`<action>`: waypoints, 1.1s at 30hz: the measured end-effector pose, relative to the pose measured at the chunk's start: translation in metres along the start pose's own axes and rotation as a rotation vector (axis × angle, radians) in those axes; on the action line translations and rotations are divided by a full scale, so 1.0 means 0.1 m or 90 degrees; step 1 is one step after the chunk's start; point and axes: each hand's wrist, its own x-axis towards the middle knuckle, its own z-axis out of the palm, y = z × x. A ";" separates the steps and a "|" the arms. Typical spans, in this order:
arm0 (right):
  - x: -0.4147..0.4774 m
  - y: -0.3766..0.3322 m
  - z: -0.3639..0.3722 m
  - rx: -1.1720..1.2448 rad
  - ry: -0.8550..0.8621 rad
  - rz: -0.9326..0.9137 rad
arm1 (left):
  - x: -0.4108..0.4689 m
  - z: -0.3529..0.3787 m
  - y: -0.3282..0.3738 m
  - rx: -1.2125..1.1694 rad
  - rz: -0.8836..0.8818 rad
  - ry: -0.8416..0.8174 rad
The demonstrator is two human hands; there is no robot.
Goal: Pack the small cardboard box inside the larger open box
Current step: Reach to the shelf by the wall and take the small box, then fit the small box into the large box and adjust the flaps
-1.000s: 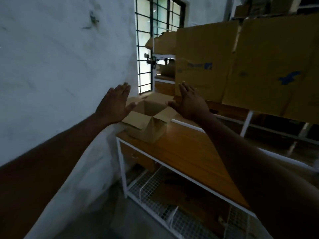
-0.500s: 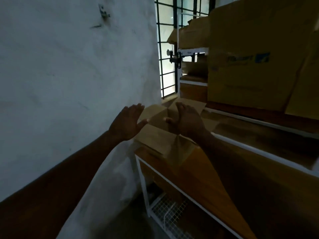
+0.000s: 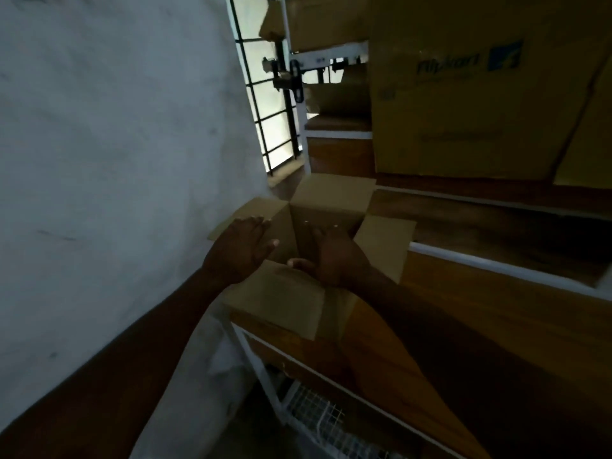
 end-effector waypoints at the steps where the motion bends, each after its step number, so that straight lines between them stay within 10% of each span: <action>1: 0.06 -0.01 0.07 0.000 0.000 0.008 | 0.07 0.07 -0.05 -0.008 0.010 0.000; 20: 0.53 -0.34 0.75 -0.124 -0.247 0.189 | 0.23 0.90 -0.80 -0.171 0.340 -0.051; 33: -0.03 -0.62 0.33 -0.212 -0.168 0.340 | 0.14 0.60 -0.08 -0.113 0.308 -0.105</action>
